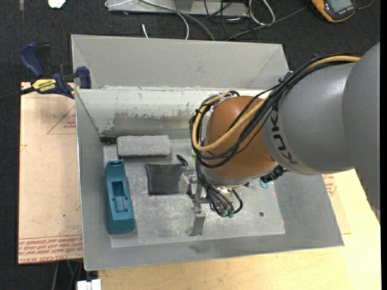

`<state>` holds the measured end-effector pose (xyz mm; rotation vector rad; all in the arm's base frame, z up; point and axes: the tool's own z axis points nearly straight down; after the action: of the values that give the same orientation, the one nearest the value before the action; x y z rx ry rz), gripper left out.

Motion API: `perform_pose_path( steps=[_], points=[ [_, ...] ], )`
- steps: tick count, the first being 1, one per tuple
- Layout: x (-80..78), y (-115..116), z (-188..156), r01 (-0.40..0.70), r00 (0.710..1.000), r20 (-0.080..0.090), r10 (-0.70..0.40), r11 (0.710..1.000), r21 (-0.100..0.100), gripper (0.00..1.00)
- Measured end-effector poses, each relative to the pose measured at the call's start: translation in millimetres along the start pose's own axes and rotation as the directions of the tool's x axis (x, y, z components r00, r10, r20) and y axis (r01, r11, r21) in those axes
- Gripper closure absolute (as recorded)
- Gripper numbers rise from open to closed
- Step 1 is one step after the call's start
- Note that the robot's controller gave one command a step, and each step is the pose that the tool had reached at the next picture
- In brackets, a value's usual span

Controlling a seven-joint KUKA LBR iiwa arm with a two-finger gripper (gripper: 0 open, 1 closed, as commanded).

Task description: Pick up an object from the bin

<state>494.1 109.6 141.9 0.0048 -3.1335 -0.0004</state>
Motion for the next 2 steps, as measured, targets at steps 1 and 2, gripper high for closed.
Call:
perform_pose_path(
  steps=[1, 2],
  points=[
    [-2.2, -0.5, -3.9, -0.004, 1.000, 0.008, 0.004, 1.000, -0.001, 0.00],
    [-52.0, 9.7, 44.0, -0.111, 0.994, 0.012, 0.111, 0.994, -0.004, 0.00]
  ],
)
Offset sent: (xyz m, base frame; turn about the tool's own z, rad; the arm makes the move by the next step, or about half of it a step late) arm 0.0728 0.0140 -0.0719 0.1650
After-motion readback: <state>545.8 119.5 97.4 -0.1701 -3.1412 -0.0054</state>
